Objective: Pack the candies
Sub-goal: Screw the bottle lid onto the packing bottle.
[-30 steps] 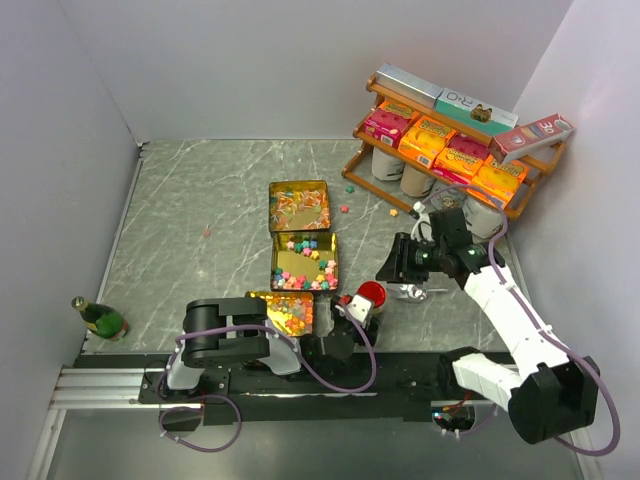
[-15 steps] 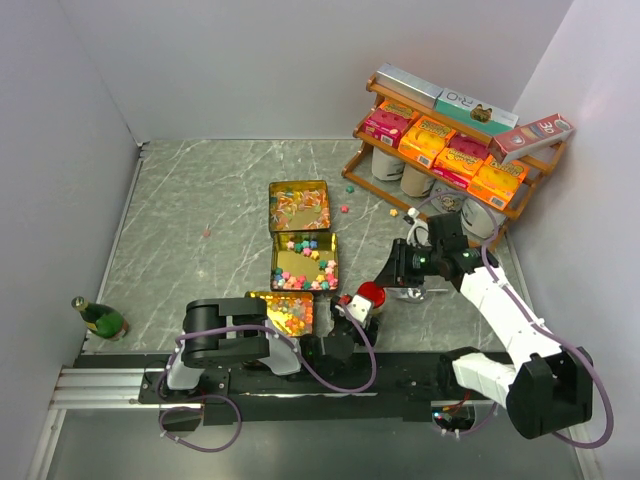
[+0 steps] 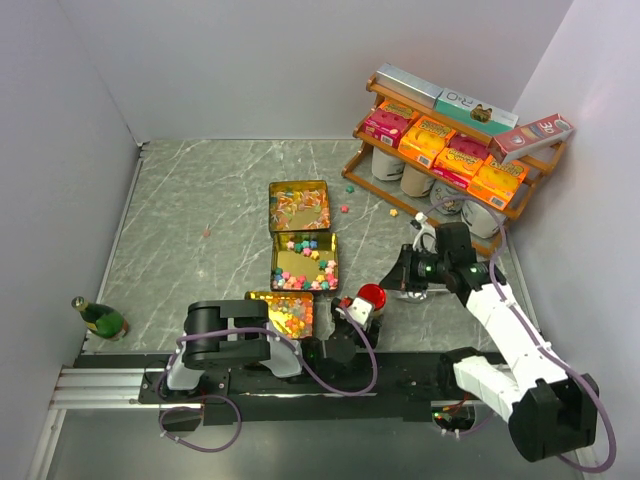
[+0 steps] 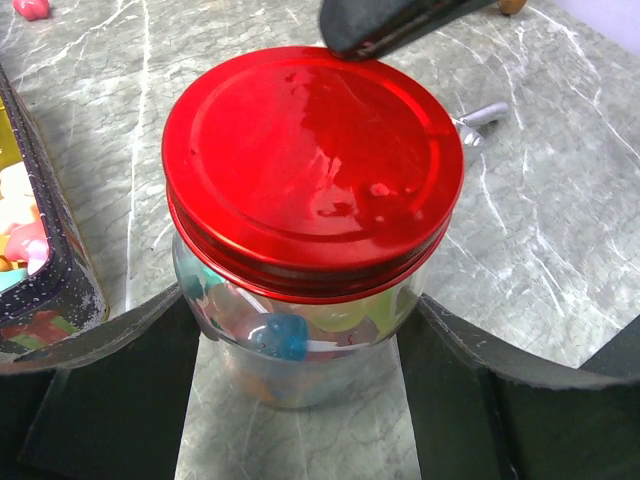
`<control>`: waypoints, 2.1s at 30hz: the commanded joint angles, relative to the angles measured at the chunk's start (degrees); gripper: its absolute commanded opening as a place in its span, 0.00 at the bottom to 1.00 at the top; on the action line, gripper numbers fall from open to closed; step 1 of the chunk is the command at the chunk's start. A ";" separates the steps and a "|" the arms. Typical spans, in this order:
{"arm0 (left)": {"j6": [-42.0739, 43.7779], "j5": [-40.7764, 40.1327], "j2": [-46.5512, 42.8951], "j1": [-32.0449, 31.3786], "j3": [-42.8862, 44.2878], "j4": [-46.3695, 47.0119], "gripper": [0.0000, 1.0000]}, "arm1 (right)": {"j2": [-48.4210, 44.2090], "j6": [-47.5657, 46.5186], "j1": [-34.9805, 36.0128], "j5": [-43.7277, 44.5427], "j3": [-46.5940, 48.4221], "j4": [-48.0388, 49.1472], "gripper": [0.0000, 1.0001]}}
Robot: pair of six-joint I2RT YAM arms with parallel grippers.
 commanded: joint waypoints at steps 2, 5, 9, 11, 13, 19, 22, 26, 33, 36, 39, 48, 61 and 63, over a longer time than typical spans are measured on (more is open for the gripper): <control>-4.61 6.49 5.98 0.90 -1.33 -14.03 0.57 | -2.90 1.19 1.33 -6.84 -4.84 -15.01 0.03; -5.05 6.23 6.41 1.51 -0.80 -15.52 0.57 | -4.04 2.33 1.24 -6.84 -6.08 -16.68 0.01; -4.96 6.14 6.94 1.61 -0.63 -16.05 0.57 | -6.24 2.95 1.33 -8.77 -6.70 -17.92 0.00; -4.96 5.97 7.21 1.69 -0.36 -16.67 0.57 | -7.29 2.86 1.33 -9.21 -6.70 -19.23 0.00; -4.70 5.97 7.30 1.69 -0.27 -16.93 0.57 | -8.35 3.12 1.24 -10.26 -6.61 -21.52 0.00; -4.35 5.97 6.16 1.61 -0.89 -17.29 0.57 | -10.29 7.86 1.24 -3.33 -1.61 -24.08 0.02; -4.00 5.97 5.80 1.43 -1.68 -16.59 0.58 | -8.89 10.07 1.15 1.85 2.69 -22.24 0.20; -4.00 5.62 5.36 1.08 -2.29 -16.67 0.57 | -5.72 11.39 0.80 9.14 8.75 -18.64 0.38; -3.73 5.35 5.80 0.46 -2.12 -17.11 0.57 | 1.92 10.34 0.54 8.81 9.56 -10.20 0.48; -3.82 5.18 5.80 0.20 -2.03 -17.63 0.57 | 5.97 9.98 0.54 7.94 8.16 -8.97 0.42; -3.82 5.26 5.89 0.11 -2.03 -17.64 0.57 | 6.77 10.68 0.54 5.21 5.35 -6.59 0.34; -5.22 6.14 6.42 0.11 -1.42 -18.87 0.57 | 3.87 9.46 0.54 1.34 -0.98 -9.04 0.08; -6.98 8.25 7.91 1.95 0.52 -21.33 0.58 | -3.60 8.58 0.63 -4.55 -10.56 -14.23 0.00; -7.07 8.43 7.91 2.39 0.52 -21.24 0.57 | -4.74 7.79 0.54 -4.73 -10.92 -15.80 0.00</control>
